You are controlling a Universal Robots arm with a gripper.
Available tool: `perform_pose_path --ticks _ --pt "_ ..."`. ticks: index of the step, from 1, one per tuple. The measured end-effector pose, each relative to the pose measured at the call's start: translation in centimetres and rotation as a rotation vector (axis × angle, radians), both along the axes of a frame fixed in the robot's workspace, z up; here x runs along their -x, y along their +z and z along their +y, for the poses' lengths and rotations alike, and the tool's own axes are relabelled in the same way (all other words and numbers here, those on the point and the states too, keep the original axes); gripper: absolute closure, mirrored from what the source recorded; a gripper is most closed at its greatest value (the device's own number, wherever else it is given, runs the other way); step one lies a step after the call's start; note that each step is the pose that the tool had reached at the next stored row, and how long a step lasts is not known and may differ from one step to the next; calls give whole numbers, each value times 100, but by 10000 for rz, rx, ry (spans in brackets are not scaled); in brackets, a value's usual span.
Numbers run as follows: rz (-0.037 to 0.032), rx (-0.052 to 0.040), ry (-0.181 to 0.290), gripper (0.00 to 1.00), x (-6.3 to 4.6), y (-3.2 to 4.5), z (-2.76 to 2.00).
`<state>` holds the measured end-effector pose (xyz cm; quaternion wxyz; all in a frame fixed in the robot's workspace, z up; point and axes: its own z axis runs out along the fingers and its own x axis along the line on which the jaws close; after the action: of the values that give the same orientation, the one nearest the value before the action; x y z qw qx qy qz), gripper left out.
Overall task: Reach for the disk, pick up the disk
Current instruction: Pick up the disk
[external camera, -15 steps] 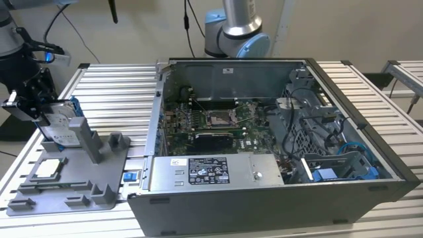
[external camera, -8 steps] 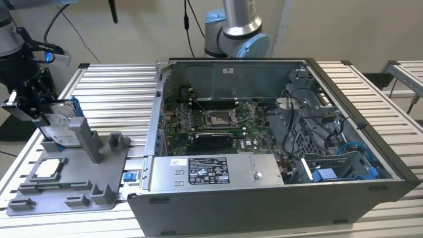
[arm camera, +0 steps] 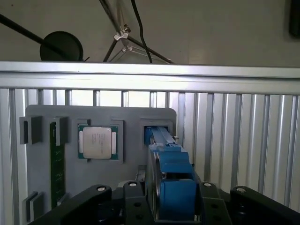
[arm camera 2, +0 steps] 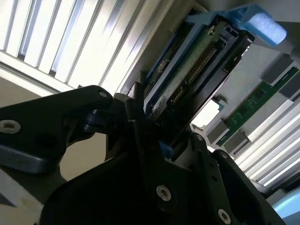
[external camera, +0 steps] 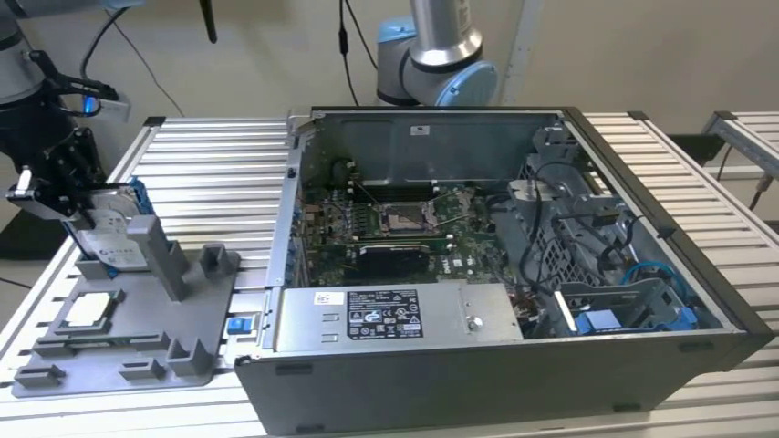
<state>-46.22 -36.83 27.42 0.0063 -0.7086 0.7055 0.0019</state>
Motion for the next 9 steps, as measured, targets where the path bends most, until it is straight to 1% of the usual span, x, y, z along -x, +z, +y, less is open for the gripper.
perform_pose_path --ticks 9 --pt "0 0 0 100 0 -1 0"
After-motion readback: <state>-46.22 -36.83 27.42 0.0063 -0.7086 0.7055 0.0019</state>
